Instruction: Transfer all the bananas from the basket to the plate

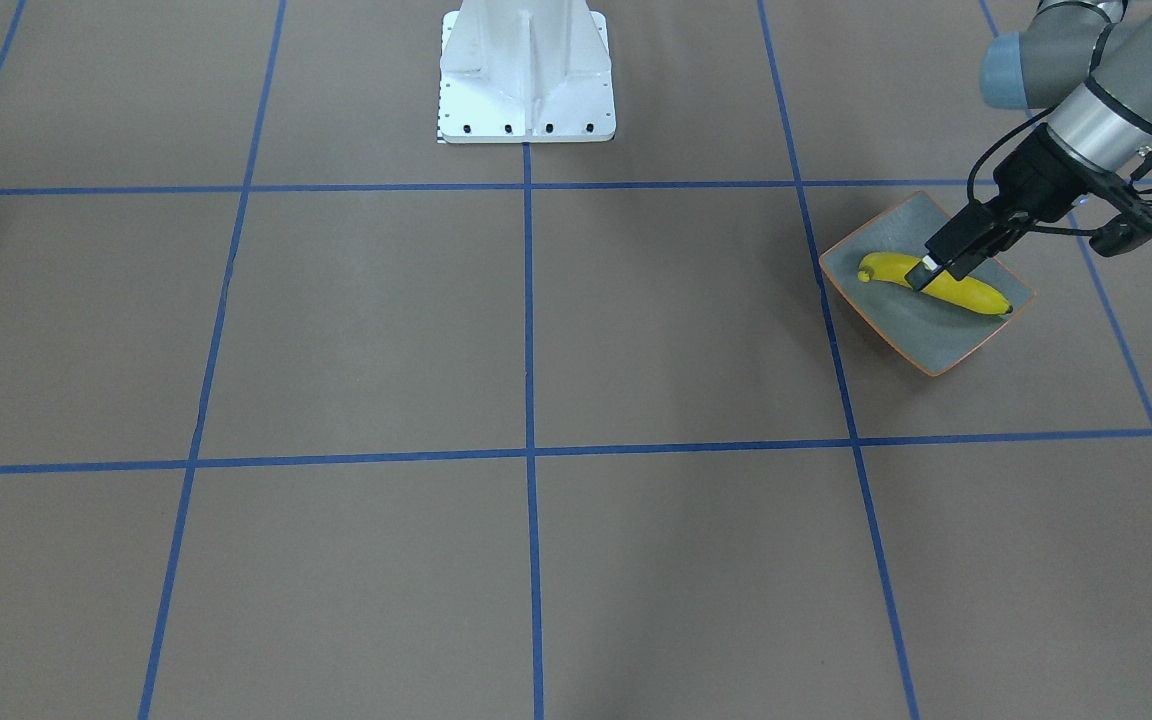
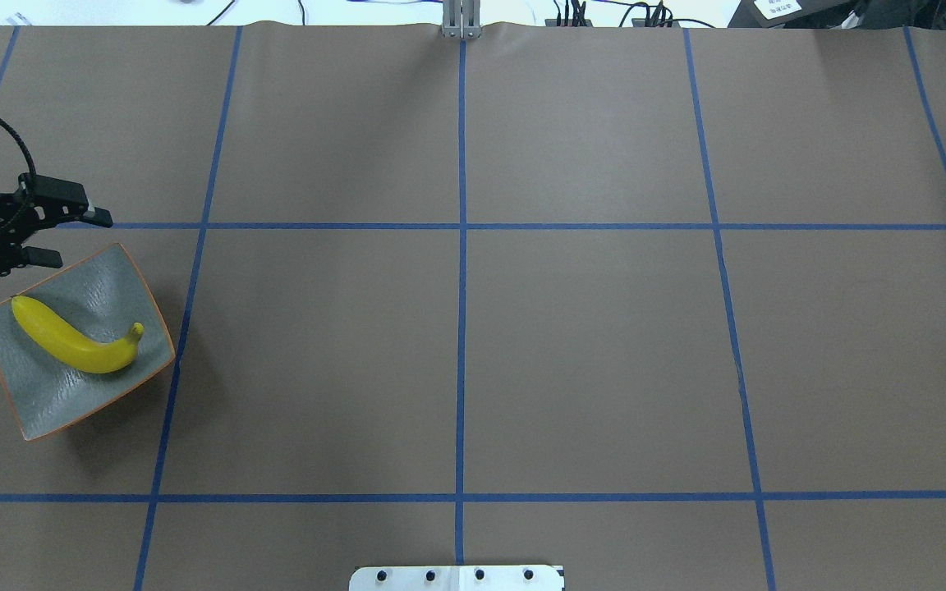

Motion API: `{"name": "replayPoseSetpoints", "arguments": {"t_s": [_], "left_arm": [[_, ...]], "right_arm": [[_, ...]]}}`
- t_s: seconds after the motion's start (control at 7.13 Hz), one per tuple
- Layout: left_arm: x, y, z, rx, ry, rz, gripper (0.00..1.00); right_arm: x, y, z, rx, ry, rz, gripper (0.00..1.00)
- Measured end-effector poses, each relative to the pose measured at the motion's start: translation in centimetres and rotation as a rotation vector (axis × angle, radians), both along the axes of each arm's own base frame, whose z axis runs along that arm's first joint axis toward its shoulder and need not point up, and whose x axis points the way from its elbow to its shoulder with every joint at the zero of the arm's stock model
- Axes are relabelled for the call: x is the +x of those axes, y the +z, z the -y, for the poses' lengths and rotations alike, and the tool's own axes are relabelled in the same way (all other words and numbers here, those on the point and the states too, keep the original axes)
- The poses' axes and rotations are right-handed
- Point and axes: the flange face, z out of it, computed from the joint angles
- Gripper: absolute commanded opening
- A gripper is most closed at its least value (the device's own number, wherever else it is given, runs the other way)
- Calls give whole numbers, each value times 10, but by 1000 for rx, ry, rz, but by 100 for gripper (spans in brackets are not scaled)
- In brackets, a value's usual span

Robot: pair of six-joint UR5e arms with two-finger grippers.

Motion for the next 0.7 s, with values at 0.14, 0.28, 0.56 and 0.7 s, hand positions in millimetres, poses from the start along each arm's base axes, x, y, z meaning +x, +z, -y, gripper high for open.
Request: {"name": "replayPoseSetpoints", "arguments": {"t_s": [0.14, 0.28, 0.56, 0.7], "left_arm": [[10, -26, 15, -15, -18, -42, 99], [20, -52, 30, -31, -33, -84, 99], [44, -103, 56, -50, -42, -155, 99], [56, -123, 62, -55, -36, -181, 99]], "right_arm": [[-38, -44, 15, -42, -14, 72, 0], [-78, -84, 24, -72, -52, 140, 0], [-153, -162, 44, -93, -169, 218, 0], [-184, -200, 55, -87, -222, 221, 0]]}}
